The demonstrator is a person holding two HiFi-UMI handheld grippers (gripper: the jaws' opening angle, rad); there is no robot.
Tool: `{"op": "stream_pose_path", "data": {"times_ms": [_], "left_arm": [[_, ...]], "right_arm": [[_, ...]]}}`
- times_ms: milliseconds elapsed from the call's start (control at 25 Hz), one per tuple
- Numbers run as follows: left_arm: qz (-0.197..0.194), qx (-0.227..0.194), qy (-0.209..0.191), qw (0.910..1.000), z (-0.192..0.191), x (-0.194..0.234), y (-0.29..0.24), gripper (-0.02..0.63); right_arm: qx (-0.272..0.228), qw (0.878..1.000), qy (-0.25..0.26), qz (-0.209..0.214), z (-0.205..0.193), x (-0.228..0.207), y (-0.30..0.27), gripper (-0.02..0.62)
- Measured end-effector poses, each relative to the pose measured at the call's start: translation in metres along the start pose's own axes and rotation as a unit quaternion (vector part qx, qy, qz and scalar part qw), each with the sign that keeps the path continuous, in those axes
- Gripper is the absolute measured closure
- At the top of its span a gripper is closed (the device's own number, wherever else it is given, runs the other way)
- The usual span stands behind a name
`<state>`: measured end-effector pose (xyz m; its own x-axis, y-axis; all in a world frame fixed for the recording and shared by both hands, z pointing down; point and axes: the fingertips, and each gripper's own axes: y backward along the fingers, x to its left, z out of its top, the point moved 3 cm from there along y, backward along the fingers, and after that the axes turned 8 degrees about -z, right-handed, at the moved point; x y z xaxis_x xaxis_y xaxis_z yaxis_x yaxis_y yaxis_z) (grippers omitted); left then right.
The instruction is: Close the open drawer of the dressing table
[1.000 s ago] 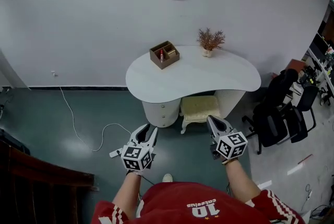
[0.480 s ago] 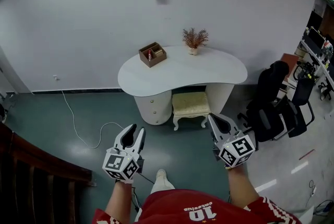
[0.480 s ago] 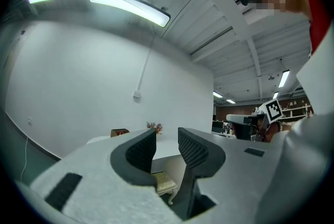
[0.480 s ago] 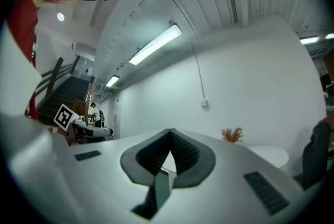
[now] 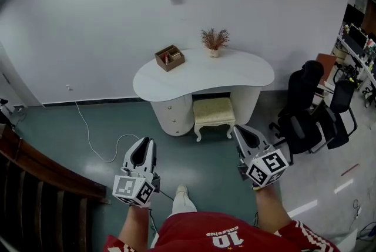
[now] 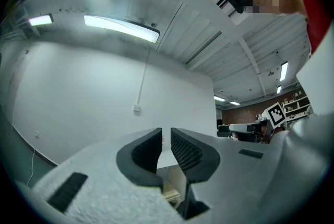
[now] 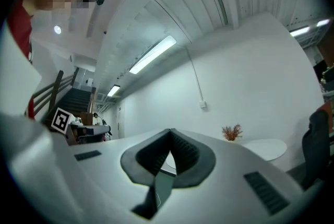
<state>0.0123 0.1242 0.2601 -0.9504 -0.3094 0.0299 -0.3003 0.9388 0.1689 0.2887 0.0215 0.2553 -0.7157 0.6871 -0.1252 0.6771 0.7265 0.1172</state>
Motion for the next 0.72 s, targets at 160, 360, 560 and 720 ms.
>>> {"op": "stream_pose_path", "data": {"times_ms": [160,360,560,720], "left_arm": [[0.008,0.000,-0.010,0.9999,-0.001,-0.017,0.005,0.620],[0.003,0.001,-0.011,0.9999,0.001,-0.033,-0.002,0.620],[-0.012,0.002,-0.009,0.9999,0.003,-0.039,-0.006,0.620],[-0.012,0.004,-0.015,0.9998,0.006,-0.038,-0.007,0.620]], "right_arm": [[-0.009,1.000,-0.019,0.017,0.001,0.008,0.011,0.592],[-0.012,0.999,-0.019,0.039,0.005,0.017,0.016,0.592],[-0.018,0.998,-0.044,0.038,0.011,0.014,0.017,0.594],[-0.019,0.999,-0.022,0.031,0.016,0.016,0.016,0.595]]}}
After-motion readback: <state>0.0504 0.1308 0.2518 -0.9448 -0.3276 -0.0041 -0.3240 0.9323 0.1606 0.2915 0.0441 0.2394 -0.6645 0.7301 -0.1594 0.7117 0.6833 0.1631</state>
